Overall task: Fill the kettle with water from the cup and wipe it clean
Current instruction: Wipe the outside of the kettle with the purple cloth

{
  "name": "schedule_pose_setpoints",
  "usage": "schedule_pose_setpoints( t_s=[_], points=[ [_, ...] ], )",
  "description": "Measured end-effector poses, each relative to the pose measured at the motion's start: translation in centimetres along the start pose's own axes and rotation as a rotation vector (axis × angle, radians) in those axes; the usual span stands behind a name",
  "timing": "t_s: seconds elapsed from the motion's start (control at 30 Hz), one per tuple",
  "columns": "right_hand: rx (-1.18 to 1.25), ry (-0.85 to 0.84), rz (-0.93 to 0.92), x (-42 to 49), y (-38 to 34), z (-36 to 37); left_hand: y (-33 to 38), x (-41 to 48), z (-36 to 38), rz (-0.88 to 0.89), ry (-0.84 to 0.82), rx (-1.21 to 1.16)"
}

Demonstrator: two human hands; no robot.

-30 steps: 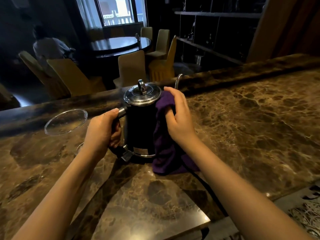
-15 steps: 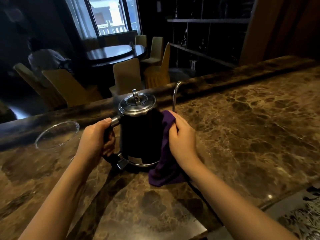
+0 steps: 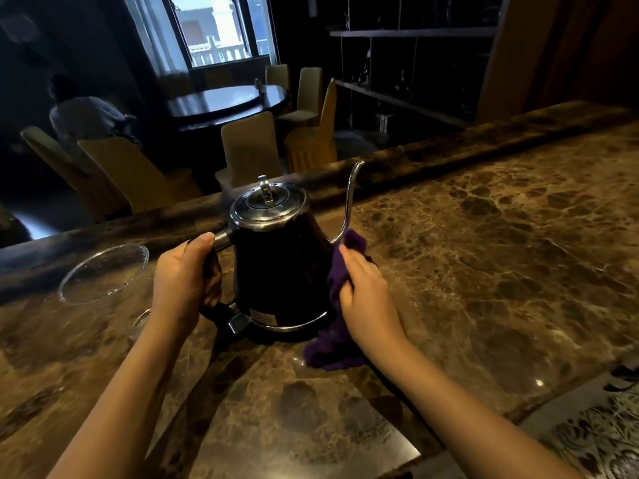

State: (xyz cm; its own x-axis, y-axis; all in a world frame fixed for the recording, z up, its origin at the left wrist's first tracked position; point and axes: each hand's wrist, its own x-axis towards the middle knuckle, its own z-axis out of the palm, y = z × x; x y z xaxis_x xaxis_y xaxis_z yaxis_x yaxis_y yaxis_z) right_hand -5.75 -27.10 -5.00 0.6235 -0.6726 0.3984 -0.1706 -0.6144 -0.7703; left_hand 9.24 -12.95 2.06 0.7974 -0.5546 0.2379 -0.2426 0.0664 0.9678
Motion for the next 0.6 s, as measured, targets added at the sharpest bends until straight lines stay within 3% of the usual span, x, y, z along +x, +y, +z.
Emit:
schedule_pose_setpoints(
  t_s=[0.1,0.23,0.47,0.53,0.6],
  points=[
    [-0.082,-0.034,0.019,-1.7,1.0,-1.1,0.0,0.9,-0.2,-0.037,-0.029,0.0],
    [0.175,0.108,0.241,1.8,1.5,-5.3,-0.1,1.9,0.1,-0.035,-0.012,0.031],
    [0.293,-0.055,0.254,9.1,1.6,-7.6,0.0,-2.0,1.9,0.404,0.45,0.67],
    [0.339,-0.08,0.244,9.8,1.5,-6.7,0.0,-4.4,3.4,0.472,0.42,0.781],
    [0.345,-0.042,0.245,9.9,1.6,-6.4,-0.5,-6.1,5.1,0.416,0.233,0.821]
  ],
)
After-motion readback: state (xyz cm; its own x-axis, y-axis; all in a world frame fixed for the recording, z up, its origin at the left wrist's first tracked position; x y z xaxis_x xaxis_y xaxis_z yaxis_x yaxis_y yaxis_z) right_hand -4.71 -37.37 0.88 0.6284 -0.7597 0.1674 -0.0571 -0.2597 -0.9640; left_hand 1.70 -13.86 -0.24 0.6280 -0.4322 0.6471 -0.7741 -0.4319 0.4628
